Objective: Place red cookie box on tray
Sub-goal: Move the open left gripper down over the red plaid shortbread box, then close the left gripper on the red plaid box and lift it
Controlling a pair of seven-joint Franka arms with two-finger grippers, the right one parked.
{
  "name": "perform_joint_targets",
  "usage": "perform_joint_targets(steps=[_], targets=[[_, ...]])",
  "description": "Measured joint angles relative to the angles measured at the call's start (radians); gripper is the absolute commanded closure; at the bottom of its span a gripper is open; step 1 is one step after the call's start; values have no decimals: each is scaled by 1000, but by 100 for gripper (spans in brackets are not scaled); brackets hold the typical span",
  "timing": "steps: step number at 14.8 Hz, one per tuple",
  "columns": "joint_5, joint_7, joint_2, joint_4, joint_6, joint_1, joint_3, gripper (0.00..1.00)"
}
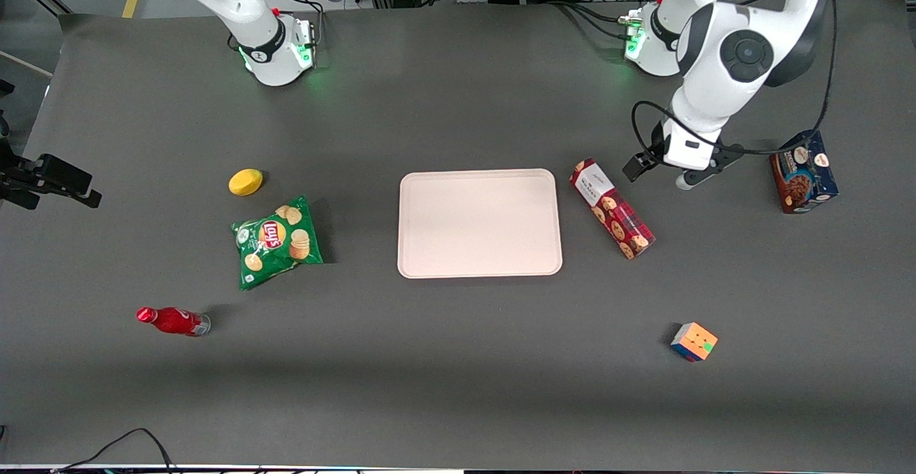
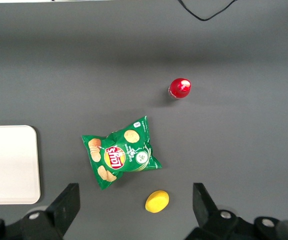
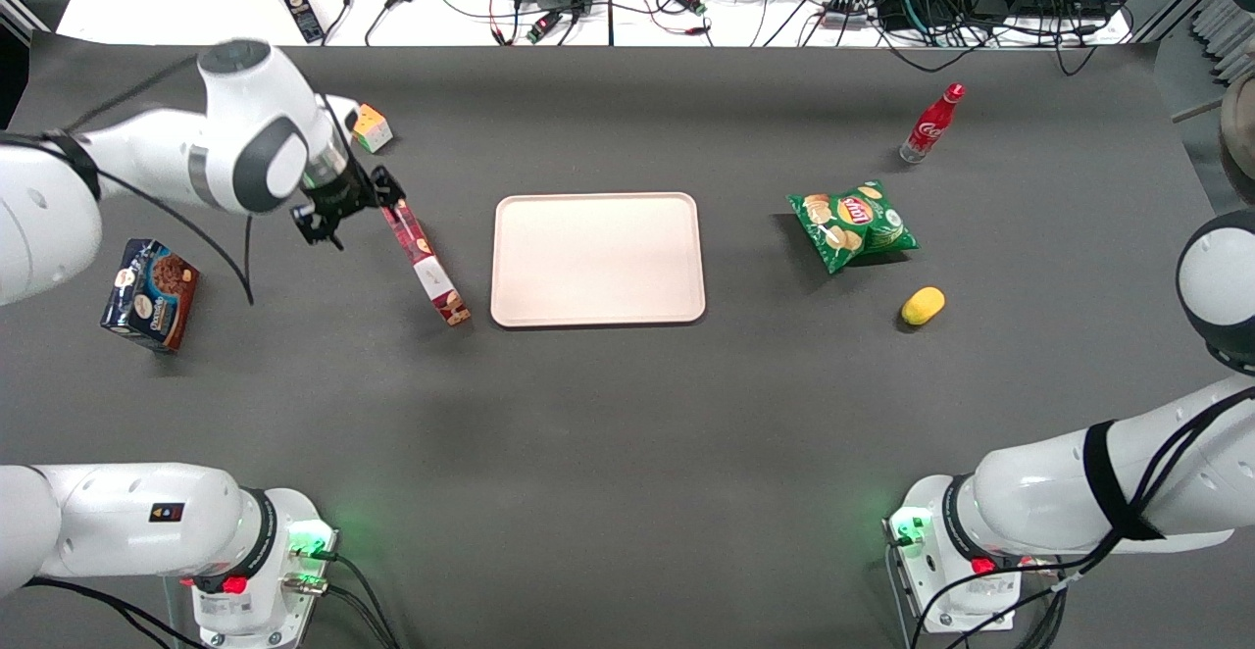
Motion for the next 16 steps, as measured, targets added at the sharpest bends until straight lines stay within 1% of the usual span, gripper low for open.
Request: perform_joint_targets(steps=[2, 7, 12, 16], targets=[[-1, -1, 25, -36, 46, 0, -1, 0], [-2, -64, 115, -37, 138, -3, -50, 0], [-2, -69, 200, -34, 251, -4, -55, 0], [-1, -68, 274, -13, 304, -4, -56, 0]])
